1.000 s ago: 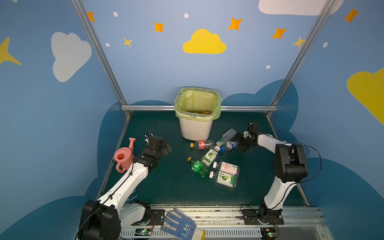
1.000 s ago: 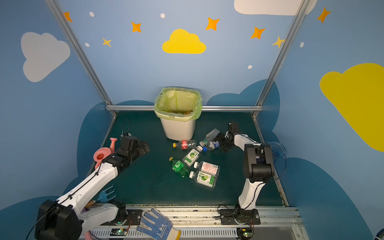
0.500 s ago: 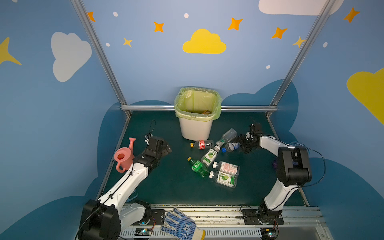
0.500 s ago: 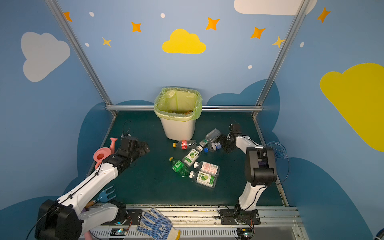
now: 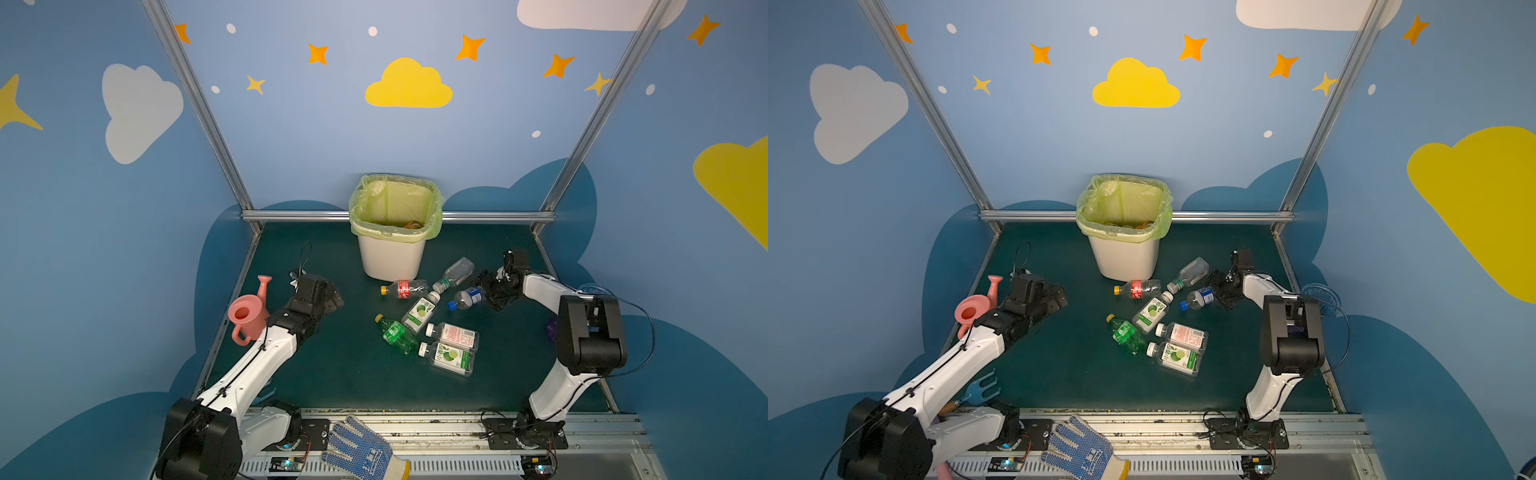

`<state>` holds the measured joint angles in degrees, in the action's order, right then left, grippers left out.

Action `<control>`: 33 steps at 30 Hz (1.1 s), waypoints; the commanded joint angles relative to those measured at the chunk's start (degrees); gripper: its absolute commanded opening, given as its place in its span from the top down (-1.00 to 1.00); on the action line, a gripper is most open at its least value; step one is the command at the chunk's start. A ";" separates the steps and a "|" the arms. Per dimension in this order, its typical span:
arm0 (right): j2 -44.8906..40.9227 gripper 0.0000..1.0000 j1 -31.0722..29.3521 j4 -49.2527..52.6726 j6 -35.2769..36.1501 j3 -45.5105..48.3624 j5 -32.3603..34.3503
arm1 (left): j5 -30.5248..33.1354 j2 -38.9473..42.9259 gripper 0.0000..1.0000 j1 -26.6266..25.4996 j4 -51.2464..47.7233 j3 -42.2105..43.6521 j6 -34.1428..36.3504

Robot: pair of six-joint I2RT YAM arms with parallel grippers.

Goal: Throw the plastic bottles in the bin
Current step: 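Lift the blue-label bottle with the right gripper and release it over the bin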

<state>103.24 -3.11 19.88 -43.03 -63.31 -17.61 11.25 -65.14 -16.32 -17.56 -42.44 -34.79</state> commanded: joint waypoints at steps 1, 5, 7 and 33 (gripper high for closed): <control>2.16 -0.61 -0.68 0.49 0.00 -2.10 0.11 | 0.36 0.05 -1.00 0.38 -0.65 0.60 -0.32; 4.15 -0.40 -0.61 1.71 1.47 -3.50 0.12 | 0.62 0.57 -1.00 0.42 -0.86 0.96 -0.23; 3.97 -0.19 -0.56 1.74 1.52 -3.34 0.05 | 0.62 0.71 -1.00 0.50 -1.00 1.11 -0.42; -21.70 -0.06 6.85 0.24 6.84 -44.63 -4.51 | -6.31 -8.48 -1.00 6.03 3.34 2.96 -3.10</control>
<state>78.30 5.32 21.98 -33.87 -107.31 -19.77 7.07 -72.71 -10.59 -15.16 -39.62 -37.36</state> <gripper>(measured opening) 0.530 0.999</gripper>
